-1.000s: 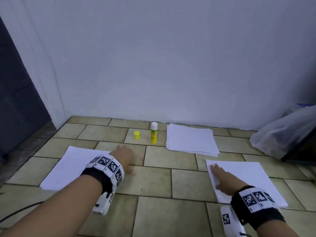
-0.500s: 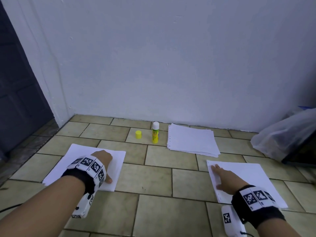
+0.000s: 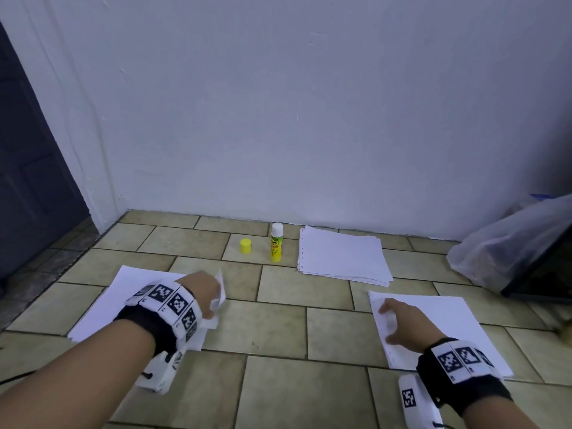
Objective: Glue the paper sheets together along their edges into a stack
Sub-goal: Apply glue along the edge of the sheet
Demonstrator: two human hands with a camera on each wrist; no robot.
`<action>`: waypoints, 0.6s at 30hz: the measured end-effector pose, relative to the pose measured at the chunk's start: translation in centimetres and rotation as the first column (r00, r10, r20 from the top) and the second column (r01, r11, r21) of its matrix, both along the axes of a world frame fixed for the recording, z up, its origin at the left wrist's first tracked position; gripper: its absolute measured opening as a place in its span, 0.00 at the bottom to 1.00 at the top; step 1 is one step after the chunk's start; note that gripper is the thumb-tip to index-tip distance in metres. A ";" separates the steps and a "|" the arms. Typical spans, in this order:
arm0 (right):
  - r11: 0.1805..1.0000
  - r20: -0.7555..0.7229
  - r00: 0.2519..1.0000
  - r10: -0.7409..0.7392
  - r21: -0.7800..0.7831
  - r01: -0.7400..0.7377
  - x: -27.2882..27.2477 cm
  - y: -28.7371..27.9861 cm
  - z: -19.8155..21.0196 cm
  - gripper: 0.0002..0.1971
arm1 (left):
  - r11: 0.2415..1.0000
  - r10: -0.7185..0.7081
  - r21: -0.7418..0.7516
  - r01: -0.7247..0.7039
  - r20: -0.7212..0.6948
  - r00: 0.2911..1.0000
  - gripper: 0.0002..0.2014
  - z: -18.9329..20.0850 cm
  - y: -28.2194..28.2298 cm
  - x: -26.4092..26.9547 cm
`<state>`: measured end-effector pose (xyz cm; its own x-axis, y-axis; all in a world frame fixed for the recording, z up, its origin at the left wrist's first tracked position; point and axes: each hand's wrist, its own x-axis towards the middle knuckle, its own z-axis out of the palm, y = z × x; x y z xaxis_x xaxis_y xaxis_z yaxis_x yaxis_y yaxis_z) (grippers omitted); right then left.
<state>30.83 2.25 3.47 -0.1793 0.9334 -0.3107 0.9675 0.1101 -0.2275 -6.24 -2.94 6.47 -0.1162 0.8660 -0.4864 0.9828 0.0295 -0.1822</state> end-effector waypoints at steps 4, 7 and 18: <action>1.000 -0.019 1.000 -0.003 0.016 0.003 0.2 0.1 -0.1 0.20 | 0.990 -0.139 0.039 0.134 0.162 0.977 0.28 1.0 0.5 6.3; 1.000 0.023 1.000 -0.010 0.029 0.009 0.0 0.1 -0.1 0.19 | 0.989 -0.150 0.039 0.145 0.299 0.943 0.32 -0.3 0.3 9.9; 0.997 -0.069 0.995 0.073 0.042 -0.070 1.5 0.2 0.1 0.11 | 0.935 -0.344 0.027 0.355 0.323 0.882 0.37 -2.0 0.7 9.2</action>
